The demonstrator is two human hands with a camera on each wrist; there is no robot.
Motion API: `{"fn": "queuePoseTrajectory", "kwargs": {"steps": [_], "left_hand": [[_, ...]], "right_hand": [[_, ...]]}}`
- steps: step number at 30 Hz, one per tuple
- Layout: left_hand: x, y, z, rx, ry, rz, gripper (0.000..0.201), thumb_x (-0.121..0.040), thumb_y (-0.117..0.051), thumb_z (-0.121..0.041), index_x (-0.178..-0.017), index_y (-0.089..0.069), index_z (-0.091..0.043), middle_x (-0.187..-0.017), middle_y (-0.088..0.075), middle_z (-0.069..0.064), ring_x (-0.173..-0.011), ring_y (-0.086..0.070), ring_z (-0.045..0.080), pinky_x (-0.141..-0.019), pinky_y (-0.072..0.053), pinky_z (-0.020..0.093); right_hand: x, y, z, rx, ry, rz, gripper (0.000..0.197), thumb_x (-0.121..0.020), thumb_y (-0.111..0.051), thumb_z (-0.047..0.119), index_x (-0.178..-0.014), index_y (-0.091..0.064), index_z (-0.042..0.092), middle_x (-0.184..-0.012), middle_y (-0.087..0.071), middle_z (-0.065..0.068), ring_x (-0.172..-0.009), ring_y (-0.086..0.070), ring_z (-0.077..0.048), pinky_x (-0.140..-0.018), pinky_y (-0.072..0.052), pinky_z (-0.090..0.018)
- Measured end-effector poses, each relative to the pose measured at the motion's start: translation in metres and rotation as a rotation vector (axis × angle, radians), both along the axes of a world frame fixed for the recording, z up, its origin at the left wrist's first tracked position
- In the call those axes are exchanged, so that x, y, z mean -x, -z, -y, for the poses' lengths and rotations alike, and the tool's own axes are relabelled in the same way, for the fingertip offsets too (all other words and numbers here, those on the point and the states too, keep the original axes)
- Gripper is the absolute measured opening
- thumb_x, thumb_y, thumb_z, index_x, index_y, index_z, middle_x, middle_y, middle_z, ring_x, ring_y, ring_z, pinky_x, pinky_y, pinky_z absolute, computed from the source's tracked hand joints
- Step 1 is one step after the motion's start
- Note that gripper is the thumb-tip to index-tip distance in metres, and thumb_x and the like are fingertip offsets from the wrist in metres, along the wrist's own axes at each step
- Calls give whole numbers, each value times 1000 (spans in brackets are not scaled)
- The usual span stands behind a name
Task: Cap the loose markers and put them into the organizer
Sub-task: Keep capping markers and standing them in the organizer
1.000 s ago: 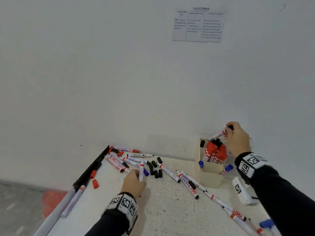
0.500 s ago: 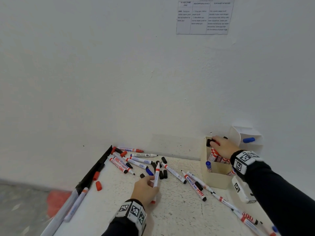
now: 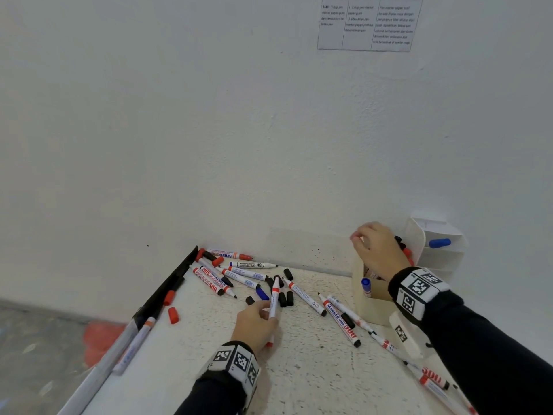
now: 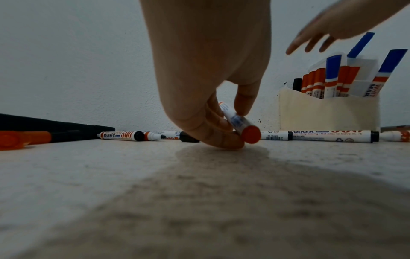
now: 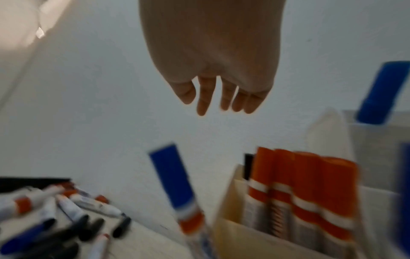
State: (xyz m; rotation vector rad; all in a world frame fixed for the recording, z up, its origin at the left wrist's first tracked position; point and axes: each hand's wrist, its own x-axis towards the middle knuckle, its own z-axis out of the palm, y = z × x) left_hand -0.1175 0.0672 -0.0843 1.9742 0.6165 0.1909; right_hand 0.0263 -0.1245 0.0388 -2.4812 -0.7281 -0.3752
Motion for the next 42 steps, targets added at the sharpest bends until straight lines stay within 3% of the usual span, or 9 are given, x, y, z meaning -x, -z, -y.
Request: {"fn": "queuePoseTrajectory", "kwargs": {"steps": [2,5,12,16,26,30,33,36,42], "left_hand": [[1,-1,0,-8,-4,9,39,-89,-54,-13,-127,-51,-17,-84,-54,-9,-68,-52,2,-50,-40,9],[1,-2,-1,9,-22,33,39,-89,-55,-12,-127,-51,-17,-85,-55,-8,-68,-53,3,-48,-41,10],[2,-3,-1,18,-10,70,40,-91,-56,-13,-130,-49,-16,-86,-55,-9,-69,-52,0,-51,-42,10],[1,-2,0,6,2,86,40,-91,-55,-13,-130,-49,-16,-85,-53,-11,-71,-51,1,-55,-41,10],[-1,-1,1,27,-28,130,39,-89,-58,-15,-127,-51,-16,-90,-57,-6,-76,-57,6,-68,-53,19],[-1,0,-4,-6,-149,148,34,-89,-55,-13,-123,-52,-11,-92,-56,0,-71,-55,7,-59,-50,16],[-1,0,-6,-6,-210,139,31,-88,-56,-12,-119,-53,-11,-98,-57,2,-84,-60,16,-78,-57,34],[-2,2,-6,-16,-199,106,31,-88,-56,-13,-118,-54,-12,-108,-60,5,-93,-60,18,-85,-55,35],[0,0,-6,-14,-169,66,30,-88,-55,-12,-119,-53,-13,-103,-56,2,-92,-60,18,-83,-56,36]], "right_hand": [[24,-8,-14,-147,-118,-118,15,-94,-46,18,-92,-61,14,-89,-64,-7,-67,-53,-12,-64,-44,-22],[49,2,-31,-146,-172,-270,16,-95,-45,18,-94,-60,13,-73,-60,-2,-52,-50,-10,-48,-44,-16],[54,78,-27,559,119,-510,34,-96,-42,13,-129,-47,6,-127,-53,-10,-113,-54,-20,-88,-44,-23],[54,102,-18,496,161,-485,43,-94,-43,6,-137,-38,11,-130,-40,-11,-99,-50,-18,-90,-41,-21],[46,112,-24,319,100,-537,37,-86,-58,8,-121,-54,19,-127,-50,-8,-89,-55,-16,-75,-49,-17],[46,116,-27,304,135,-479,42,-91,-49,8,-132,-47,17,-125,-49,-9,-105,-56,-20,-84,-42,-18],[49,120,-32,309,127,-455,47,-91,-44,3,-137,-42,13,-141,-33,-8,-121,-46,-20,-99,-39,-23],[52,121,-37,383,92,-466,52,-92,-39,11,-143,-31,16,-152,-21,-4,-135,-29,-24,-111,-30,-33],[63,114,-40,413,150,-416,58,-91,-45,24,-144,-23,20,-155,-5,-6,-137,-19,-28,-111,-26,-37]]}}
